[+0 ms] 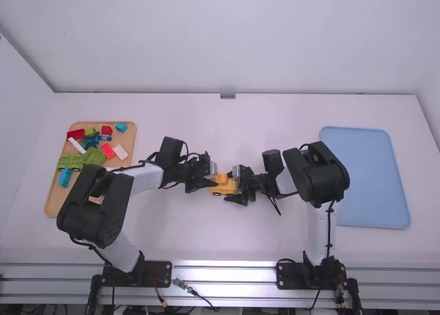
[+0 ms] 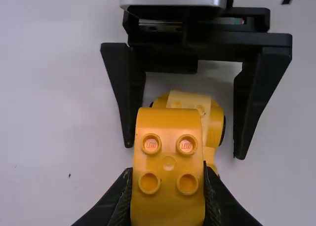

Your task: Assemble lego blocks to make yellow taxi

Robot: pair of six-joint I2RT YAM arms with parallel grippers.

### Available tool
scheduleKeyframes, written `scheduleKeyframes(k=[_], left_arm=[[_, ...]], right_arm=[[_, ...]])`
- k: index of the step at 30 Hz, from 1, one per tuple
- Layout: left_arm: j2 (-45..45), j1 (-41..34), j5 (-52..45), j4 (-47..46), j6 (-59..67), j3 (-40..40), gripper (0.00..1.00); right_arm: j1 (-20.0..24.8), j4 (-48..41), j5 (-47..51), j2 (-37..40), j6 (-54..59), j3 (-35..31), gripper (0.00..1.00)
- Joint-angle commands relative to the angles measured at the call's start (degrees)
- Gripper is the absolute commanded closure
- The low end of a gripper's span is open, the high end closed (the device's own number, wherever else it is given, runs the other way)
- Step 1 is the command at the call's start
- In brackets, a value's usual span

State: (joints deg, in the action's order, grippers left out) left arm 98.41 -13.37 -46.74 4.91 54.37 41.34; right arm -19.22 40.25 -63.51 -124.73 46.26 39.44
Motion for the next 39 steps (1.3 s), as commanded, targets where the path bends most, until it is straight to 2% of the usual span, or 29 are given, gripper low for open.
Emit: scheduleKeyframes(k=[1, 2, 4, 6, 8, 9, 19, 24, 39], left_arm=[[0.02, 0.17, -0.85, -0.39, -0.37, 0.59, 0.98], [0.02, 0.31, -1.36, -0.52, -0.33, 0.59, 0.98], [0.02, 0.13, -2.25, -0.35, -0.33, 0.59, 0.98], [0.09, -0.20, -2.25, -0.28, 0.55, 0.59, 0.98], [0.20, -0.07, -2.29, -0.37, 0.72, 0.59, 0.98], [0.52, -0.24, -2.29, -0.52, 0.50, 0.59, 0.98], [1.46, -0.52, -2.27, -2.86, 1.09, 0.59, 0.98], [1.46, -3.61, -0.24, -2.89, 0.31, 0.59, 0.98], [4.66, -5.62, 3.74, 1.81, -5.09, 0.59, 0.98]], right_arm=[[-1.44, -0.02, 2.99, -0.81, -1.31, 0.72, 0.22], [-1.75, -0.04, 3.63, -0.81, -0.94, 0.66, 0.28], [-1.84, -0.11, 3.74, -0.81, -1.03, 0.66, 0.34], [-1.64, -0.04, 3.08, -0.81, -1.01, 0.66, 0.45], [-1.31, -0.22, 3.10, -0.81, -1.01, 0.66, 0.47], [-0.98, -0.52, 2.82, -0.81, -0.98, 0.61, 0.52], [-1.03, -3.52, 0.35, -0.81, 5.01, 0.68, 0.50], [-0.98, -3.58, 0.35, -0.81, 5.07, 0.66, 0.52], [-0.96, -4.70, -0.98, -0.81, 6.69, 0.66, 0.52]])
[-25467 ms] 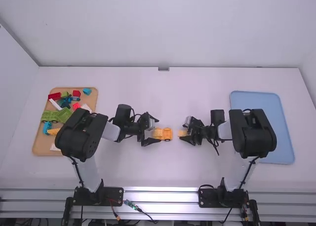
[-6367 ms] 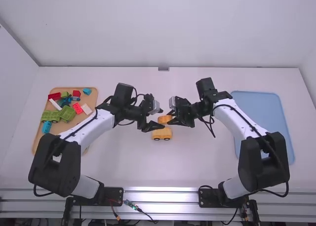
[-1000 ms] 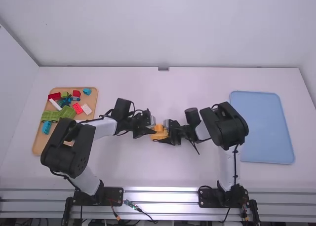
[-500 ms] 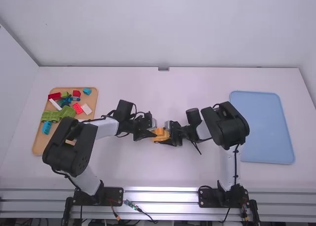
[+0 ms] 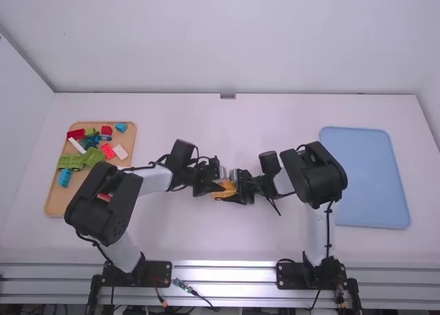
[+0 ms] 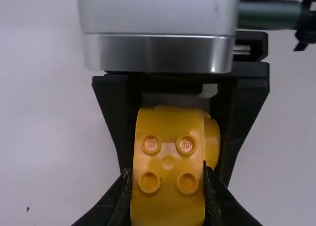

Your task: Assemble lego blocks to make yellow taxi

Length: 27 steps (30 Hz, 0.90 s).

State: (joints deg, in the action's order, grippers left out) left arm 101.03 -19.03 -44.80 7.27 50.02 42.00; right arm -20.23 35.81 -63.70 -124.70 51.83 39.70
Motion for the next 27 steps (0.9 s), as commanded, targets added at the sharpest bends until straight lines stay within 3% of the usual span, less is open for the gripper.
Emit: scheduleKeyframes(k=[1, 18, 27], left_arm=[[2.54, -0.17, 1.77, -0.57, -0.63, -0.07, 0.98], [1.77, -0.04, 2.40, -9.01, 3.78, 1.92, 0.98], [1.77, 0.28, 2.27, -6.16, 2.82, -0.39, 0.98]], right_arm=[[0.04, -0.28, -0.68, -0.83, 1.14, 0.39, 0.52], [0.04, -0.17, 0.63, -0.83, 0.94, 0.48, 0.52], [0.09, -0.11, 0.55, -0.83, 0.96, 0.46, 0.52]])
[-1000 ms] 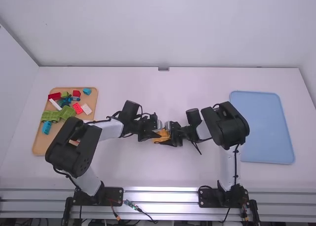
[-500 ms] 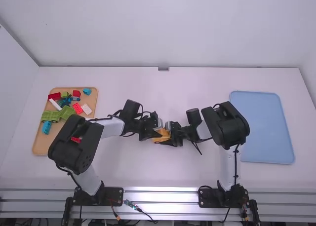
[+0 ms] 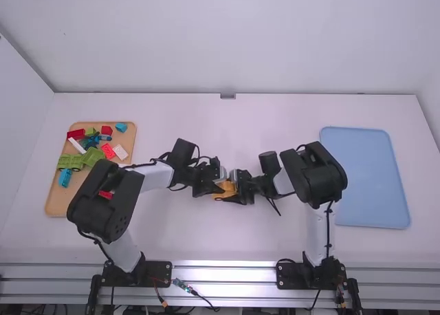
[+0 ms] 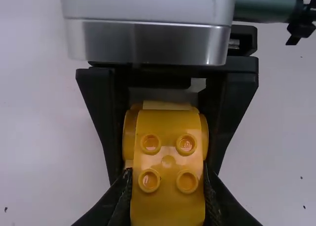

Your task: Assemble lego blocks to make yellow taxi

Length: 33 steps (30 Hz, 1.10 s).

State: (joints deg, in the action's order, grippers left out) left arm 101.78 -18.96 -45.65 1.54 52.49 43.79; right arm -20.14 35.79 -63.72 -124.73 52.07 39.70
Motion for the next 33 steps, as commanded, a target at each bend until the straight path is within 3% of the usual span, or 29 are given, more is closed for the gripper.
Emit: scheduleKeyframes(k=[1, 9, 16, 33], left_arm=[[1.03, 0.26, 3.08, 0.98, -0.72, -2.86, 0.98], [1.03, -0.94, 3.61, 7.08, -3.72, -5.75, 0.98], [1.03, -2.29, 9.18, -0.92, -2.91, -1.53, 0.99], [1.03, -6.93, 14.05, -1.05, -3.45, -1.16, 0.98]], right_arm=[[0.02, -0.09, 0.57, -0.81, 0.70, 0.46, 0.52], [1.79, -0.15, -1.29, -0.81, -2.01, 1.18, 0.52], [2.03, -0.26, -0.50, -0.81, -0.76, 0.76, 0.52], [2.12, -0.31, 0.59, -0.81, -0.79, 0.76, 0.53]])
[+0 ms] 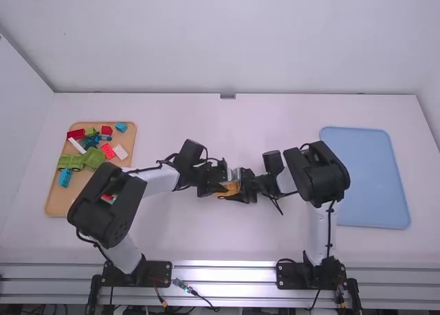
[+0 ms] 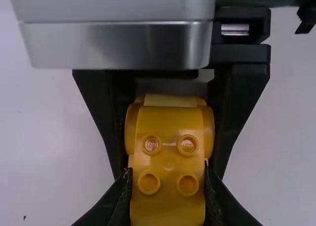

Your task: Assemble lego blocks to make yellow taxi

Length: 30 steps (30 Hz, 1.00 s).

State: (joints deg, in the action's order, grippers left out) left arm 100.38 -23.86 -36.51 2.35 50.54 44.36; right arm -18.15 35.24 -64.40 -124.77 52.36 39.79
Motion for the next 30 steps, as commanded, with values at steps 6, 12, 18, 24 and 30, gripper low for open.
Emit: scheduleKeyframes(k=[6, 12, 18, 24, 30], left_arm=[[2.43, -2.01, 5.09, -1.86, -1.51, -1.73, 0.98], [2.43, -1.20, 5.07, -1.95, -3.21, -0.94, 0.96], [2.40, -1.62, 5.07, -3.98, -3.21, 0.66, 0.81], [2.36, -1.60, 5.09, -3.76, -3.78, 0.74, 0.55], [2.25, -1.60, 4.52, -2.29, -4.92, 0.74, 0.37]], right_arm=[[0.13, 0.22, 1.25, -0.76, -1.09, 0.68, 0.53], [0.17, 0.04, 1.40, -0.76, -1.07, 0.68, 0.52], [0.17, 0.04, 1.38, -0.76, -1.09, 0.68, 0.52], [0.17, 0.04, 1.42, -0.76, -1.53, 0.68, 0.52], [0.17, 0.04, 1.44, -0.76, -1.53, 0.68, 0.52]])
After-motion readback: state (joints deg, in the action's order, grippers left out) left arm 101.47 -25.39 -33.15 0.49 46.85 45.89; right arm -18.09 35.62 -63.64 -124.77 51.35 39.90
